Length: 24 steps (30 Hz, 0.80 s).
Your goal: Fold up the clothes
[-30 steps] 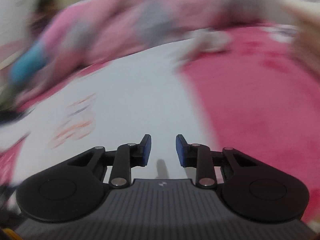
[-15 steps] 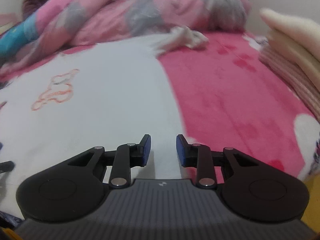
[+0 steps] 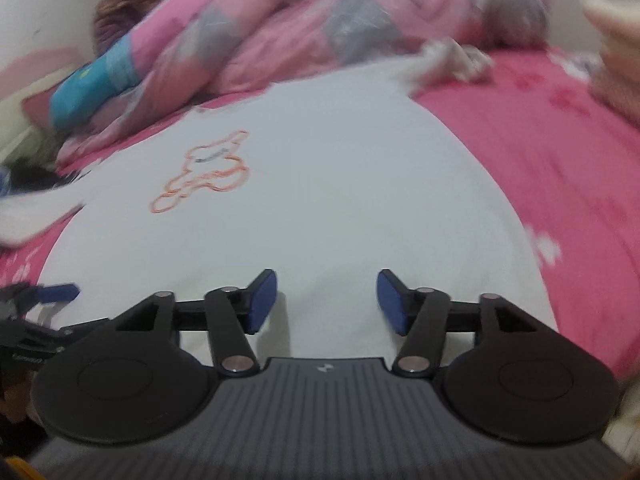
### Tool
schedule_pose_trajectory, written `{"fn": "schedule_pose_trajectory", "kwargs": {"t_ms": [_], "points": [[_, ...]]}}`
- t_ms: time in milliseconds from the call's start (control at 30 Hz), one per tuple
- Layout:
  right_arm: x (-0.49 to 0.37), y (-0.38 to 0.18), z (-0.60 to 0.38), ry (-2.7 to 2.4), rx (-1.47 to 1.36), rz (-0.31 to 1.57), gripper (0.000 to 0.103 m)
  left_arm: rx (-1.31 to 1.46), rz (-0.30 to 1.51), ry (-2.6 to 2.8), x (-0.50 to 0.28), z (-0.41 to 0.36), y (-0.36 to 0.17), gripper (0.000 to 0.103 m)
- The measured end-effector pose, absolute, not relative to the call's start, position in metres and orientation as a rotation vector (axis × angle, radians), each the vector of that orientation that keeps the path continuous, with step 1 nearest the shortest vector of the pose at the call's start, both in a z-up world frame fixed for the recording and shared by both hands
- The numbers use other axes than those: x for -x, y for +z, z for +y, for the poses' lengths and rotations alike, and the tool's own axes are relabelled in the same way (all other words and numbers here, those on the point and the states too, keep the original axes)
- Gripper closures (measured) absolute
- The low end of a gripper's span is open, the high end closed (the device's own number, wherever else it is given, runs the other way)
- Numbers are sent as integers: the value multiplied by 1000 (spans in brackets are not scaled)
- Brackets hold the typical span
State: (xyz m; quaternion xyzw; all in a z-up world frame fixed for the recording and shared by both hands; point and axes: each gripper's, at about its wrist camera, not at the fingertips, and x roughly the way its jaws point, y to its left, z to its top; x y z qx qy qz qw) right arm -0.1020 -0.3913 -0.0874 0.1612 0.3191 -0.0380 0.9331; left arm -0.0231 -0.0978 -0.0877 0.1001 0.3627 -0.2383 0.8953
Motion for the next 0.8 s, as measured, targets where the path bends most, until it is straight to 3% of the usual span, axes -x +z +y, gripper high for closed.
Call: {"fn": "schedule_pose_trajectory", "kwargs": {"t_ms": [67,233,433,800], "points": [[106,-92,-394,-66,-361,627,41,-207,761,-485,22,-99,-87,0],[101,-95,-384,-27,-354,625,15,-212,801,-440,21,-105,-84,0],[96,-96,-370,-17,-277,647,2,-214,864,-404,16,-109,-80,0],[95,-97,-360,-23,-210,672,1,-216,884,-373,18,-112,-79,0]]}}
